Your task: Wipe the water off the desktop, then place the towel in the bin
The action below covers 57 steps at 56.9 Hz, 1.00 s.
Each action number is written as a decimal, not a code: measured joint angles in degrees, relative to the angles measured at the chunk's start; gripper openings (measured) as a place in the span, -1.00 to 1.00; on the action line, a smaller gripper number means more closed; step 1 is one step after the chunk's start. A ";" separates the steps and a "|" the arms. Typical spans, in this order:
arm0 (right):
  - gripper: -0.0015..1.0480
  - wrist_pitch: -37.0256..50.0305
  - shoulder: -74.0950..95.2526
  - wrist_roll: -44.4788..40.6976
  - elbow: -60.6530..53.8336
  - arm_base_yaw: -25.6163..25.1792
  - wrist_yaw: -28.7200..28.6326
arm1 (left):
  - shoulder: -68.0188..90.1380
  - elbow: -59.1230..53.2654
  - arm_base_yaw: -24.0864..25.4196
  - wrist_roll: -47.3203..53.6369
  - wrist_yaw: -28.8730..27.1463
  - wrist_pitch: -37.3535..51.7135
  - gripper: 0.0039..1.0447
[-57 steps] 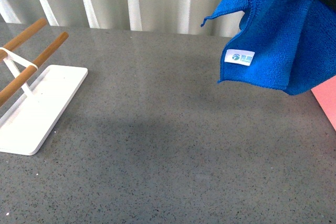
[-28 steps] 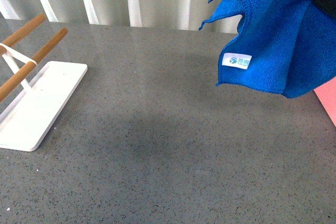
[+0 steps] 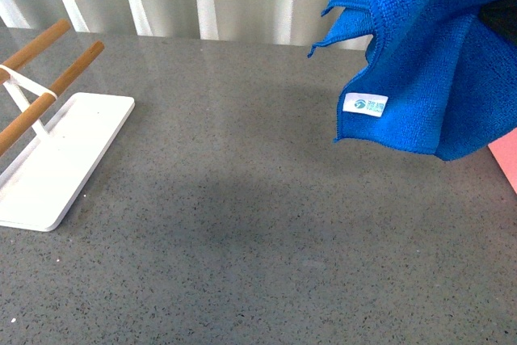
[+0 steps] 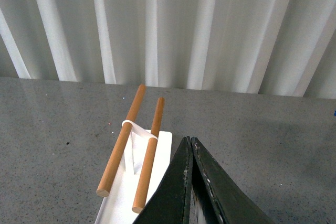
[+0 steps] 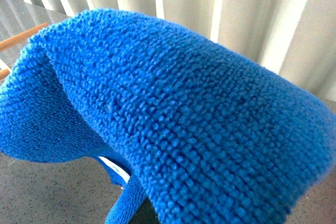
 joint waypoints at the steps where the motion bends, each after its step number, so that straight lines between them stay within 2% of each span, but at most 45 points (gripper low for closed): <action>1: -0.89 0.00 0.00 0.00 0.00 0.02 0.09 | -0.17 0.00 0.00 0.00 0.00 -0.15 -0.93; 24: -0.89 -1.16 0.87 -0.57 0.24 1.42 2.62 | -12.33 0.00 0.00 0.00 0.00 -11.89 -0.93; 47: -0.89 -1.36 0.92 -0.90 0.31 1.95 3.37 | -18.32 0.00 0.00 0.02 0.00 -17.88 -0.93; 52: -0.89 -1.36 0.96 -0.90 0.33 1.99 3.41 | -24.68 0.00 0.00 0.00 -0.02 -26.29 -0.93; 57: -0.89 -1.36 1.29 -0.92 0.33 1.99 3.76 | -27.41 0.02 0.00 0.02 -0.02 -27.36 -0.93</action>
